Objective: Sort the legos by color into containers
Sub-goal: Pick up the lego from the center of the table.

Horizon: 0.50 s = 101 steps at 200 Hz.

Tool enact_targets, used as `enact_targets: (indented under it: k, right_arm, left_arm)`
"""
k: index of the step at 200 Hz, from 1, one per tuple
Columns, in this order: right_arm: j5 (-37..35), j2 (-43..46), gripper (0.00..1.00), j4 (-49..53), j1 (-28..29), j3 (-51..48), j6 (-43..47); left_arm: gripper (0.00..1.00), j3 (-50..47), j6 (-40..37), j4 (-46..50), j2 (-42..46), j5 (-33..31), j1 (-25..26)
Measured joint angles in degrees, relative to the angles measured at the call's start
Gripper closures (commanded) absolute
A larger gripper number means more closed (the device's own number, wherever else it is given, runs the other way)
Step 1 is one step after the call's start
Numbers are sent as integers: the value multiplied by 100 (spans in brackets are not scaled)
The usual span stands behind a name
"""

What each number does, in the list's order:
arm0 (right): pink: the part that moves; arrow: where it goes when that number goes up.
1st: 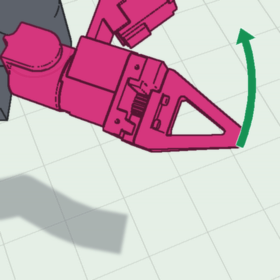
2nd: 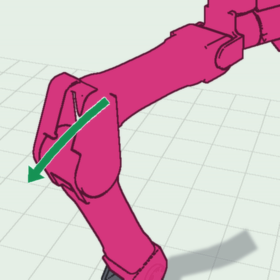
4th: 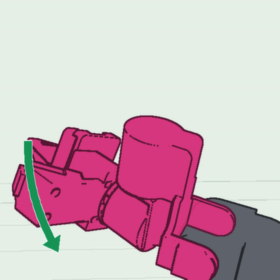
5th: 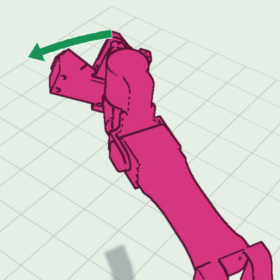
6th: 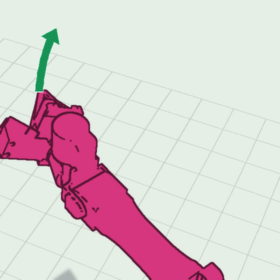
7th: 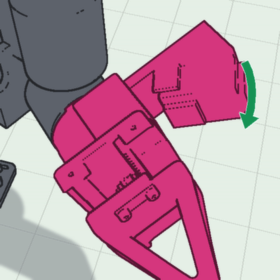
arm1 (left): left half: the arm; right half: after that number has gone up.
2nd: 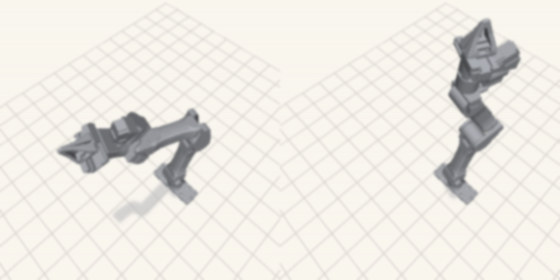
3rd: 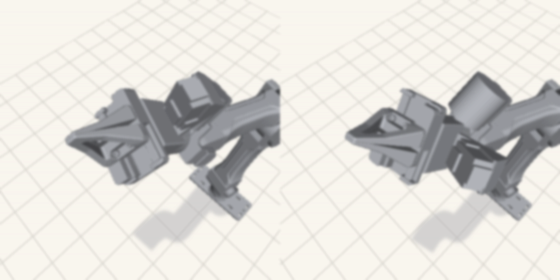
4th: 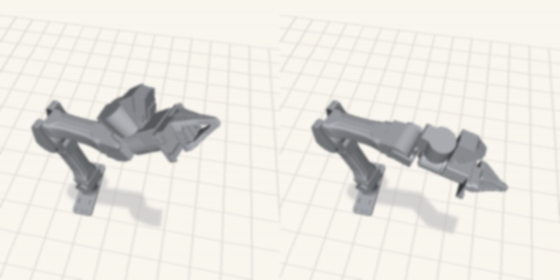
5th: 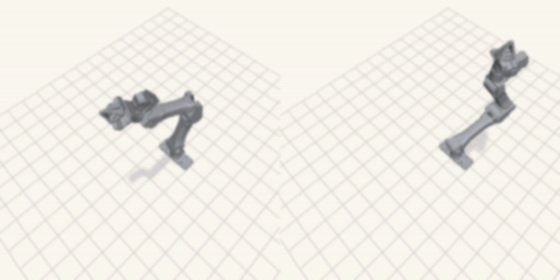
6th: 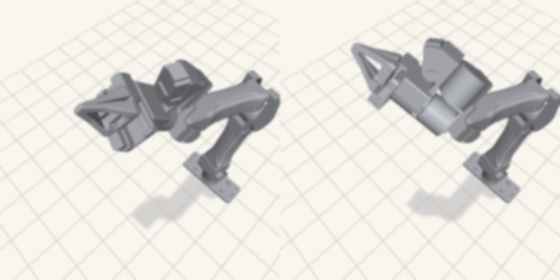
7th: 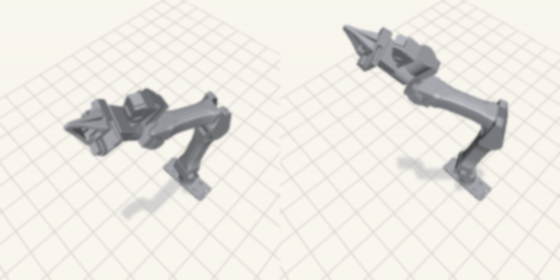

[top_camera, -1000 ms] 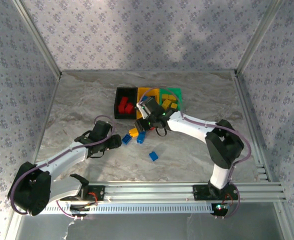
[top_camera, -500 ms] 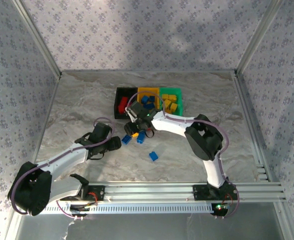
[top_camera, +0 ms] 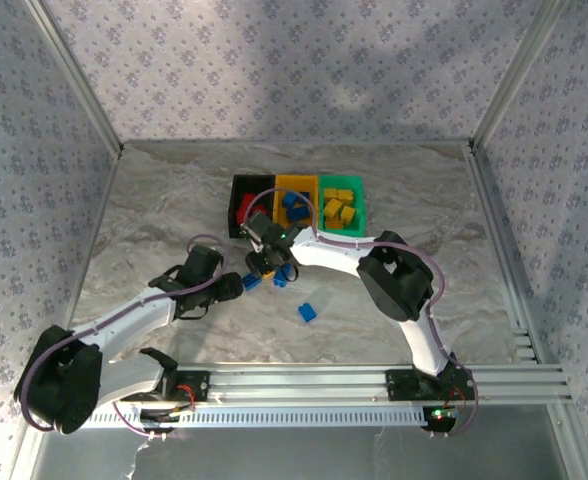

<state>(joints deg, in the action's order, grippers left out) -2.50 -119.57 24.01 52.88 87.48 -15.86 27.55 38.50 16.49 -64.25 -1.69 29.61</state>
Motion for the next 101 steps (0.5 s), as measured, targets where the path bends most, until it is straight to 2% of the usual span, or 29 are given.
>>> enact_targets:
  k: [60,101]
  right_arm:
    - [-57,149,61,61,-9,-63,0]
    - [-72,815,61,133,-131,-205,0]
  left_arm:
    - [27,0,0,4,17,0,0]
    - [27,2,-2,2,17,0,0]
